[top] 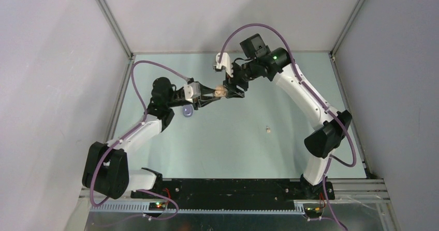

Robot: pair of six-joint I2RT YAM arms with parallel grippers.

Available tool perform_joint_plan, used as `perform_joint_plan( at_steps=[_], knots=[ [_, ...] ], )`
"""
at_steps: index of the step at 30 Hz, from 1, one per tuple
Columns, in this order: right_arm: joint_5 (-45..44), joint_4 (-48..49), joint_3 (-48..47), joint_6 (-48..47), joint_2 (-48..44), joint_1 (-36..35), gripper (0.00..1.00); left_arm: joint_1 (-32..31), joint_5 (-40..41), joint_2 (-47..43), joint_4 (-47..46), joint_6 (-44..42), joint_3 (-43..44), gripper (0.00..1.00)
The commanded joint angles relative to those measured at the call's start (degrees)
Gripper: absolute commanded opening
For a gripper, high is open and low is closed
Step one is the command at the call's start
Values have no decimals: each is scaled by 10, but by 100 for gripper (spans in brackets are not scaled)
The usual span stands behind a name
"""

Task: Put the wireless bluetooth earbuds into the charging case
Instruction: Place the earbud in the charging case.

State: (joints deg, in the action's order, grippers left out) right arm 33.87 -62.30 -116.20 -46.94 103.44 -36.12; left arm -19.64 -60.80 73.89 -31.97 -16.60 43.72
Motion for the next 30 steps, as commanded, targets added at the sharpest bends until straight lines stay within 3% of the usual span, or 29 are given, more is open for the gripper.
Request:
perform_joint_plan(
  at_steps=[1,17,30],
  knots=[
    [3,8,-34,17,17,0,63,-1,-20,-13,-12,-23,27,0],
    [20,3,-61,52,34,7,64,-3,-25,-15,19,-66,32,0],
    [84,-17,-81,75,41,5,69,-4,-13,-13,36,-73,33,0]
  ],
)
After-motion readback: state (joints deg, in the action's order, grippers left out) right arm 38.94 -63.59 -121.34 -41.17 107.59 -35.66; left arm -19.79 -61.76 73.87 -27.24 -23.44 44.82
